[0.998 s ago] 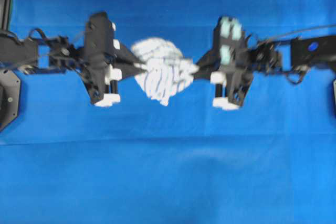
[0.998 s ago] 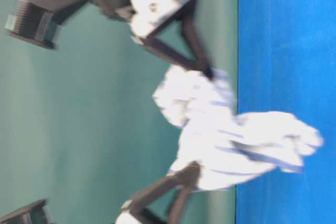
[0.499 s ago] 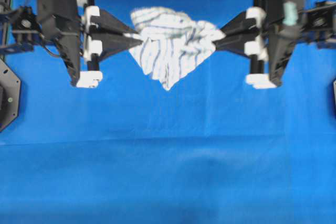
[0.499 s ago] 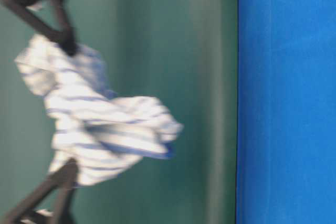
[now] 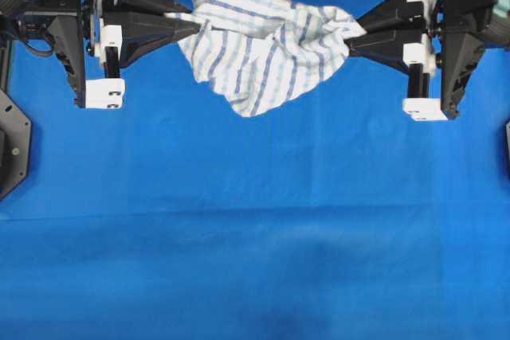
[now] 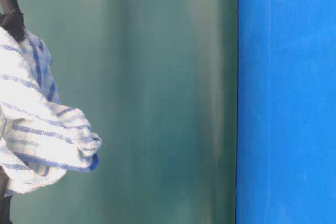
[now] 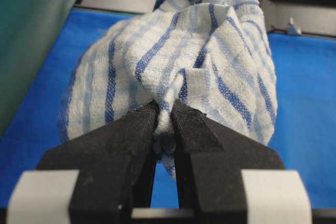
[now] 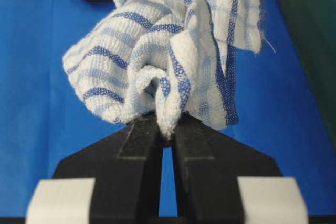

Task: Lift the towel with both arms.
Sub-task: 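Lift the towel with both grippers and pull it apart upward, then open both grippers and drop the towel onto the table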

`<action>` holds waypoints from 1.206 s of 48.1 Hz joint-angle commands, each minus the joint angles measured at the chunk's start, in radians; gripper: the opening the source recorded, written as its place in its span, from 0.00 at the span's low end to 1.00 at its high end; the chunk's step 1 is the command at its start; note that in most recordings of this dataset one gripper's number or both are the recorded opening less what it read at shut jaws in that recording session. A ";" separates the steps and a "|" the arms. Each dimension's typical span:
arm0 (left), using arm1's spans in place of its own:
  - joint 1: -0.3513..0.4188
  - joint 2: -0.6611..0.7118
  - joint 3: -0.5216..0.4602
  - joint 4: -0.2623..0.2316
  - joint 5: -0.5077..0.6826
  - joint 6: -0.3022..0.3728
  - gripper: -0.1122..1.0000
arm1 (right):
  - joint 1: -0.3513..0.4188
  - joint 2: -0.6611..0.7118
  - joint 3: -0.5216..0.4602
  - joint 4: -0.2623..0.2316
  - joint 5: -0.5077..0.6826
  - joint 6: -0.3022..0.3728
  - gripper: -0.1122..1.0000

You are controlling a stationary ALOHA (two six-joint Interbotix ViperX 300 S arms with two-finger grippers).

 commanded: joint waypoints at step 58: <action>-0.043 0.080 0.052 0.002 -0.038 -0.005 0.93 | -0.005 0.052 0.077 0.014 -0.064 0.025 0.71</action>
